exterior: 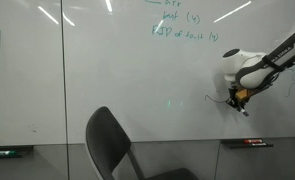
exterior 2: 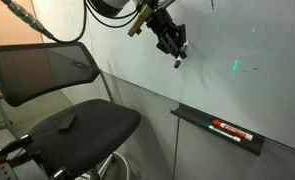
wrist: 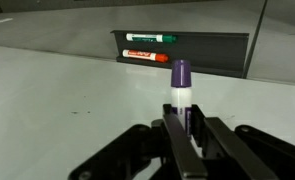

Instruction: Use the black marker from the seat of the chair to write on the whiteboard then place the marker back on the chair.

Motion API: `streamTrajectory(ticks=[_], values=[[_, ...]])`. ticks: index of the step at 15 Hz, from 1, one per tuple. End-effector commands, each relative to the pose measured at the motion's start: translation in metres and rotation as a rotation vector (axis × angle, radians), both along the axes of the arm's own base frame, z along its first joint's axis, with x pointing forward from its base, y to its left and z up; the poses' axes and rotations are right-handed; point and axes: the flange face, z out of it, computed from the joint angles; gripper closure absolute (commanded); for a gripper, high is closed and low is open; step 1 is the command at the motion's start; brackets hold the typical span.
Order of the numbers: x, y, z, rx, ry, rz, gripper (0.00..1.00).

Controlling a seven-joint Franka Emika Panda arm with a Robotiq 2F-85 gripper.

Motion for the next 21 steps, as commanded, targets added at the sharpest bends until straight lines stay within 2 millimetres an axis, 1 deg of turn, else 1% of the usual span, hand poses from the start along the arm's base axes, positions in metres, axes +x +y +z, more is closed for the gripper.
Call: streamTrajectory(ticks=[1, 3, 5, 8, 10, 13, 16, 19, 21], values=[[0.0, -0.001, 0.018, 0.0, -0.015, -0.029, 0.89], [-0.004, 0.004, 0.013, 0.008, 0.036, -0.041, 0.89], [-0.011, 0.017, 0.008, 0.049, 0.097, -0.028, 0.89], [-0.023, 0.047, -0.003, 0.151, 0.209, 0.059, 0.89], [-0.033, 0.07, -0.017, 0.208, 0.292, 0.127, 0.89], [-0.057, 0.106, -0.043, 0.287, 0.391, 0.246, 0.89], [-0.082, 0.136, -0.072, 0.357, 0.464, 0.379, 0.89], [-0.106, 0.167, -0.107, 0.374, 0.458, 0.542, 0.89], [-0.12, 0.189, -0.132, 0.402, 0.422, 0.633, 0.89]])
